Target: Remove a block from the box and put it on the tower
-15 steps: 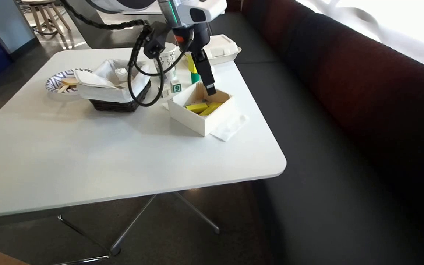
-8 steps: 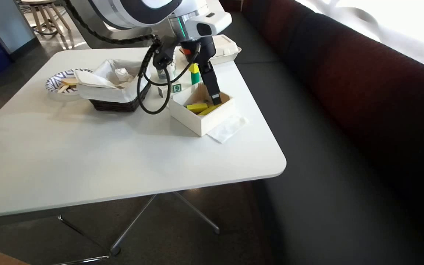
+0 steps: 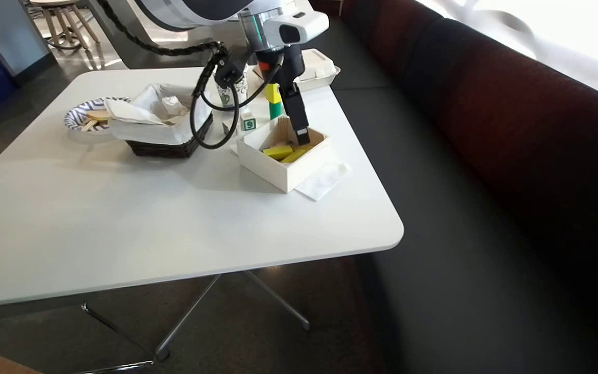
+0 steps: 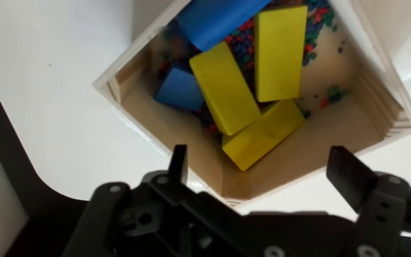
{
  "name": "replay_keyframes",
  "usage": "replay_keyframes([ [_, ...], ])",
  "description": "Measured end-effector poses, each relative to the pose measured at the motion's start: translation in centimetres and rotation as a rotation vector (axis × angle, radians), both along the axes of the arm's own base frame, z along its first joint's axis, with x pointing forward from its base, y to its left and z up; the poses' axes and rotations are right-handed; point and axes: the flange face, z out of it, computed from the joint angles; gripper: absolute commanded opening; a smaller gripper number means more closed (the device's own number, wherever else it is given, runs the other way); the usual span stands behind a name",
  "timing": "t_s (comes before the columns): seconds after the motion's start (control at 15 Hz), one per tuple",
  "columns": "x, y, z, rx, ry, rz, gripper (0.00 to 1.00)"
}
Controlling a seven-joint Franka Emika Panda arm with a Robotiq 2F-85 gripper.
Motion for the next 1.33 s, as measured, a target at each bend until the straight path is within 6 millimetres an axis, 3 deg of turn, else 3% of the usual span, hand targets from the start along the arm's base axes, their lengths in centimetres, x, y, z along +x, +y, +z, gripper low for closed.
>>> replay_keyframes([
  [0.53,-0.4,-0.2,1.9,0.034,-0.013,-0.026,1.00],
  [1.33,-0.7,0.4,-0.3,0.076,0.053,-0.030,1.00],
])
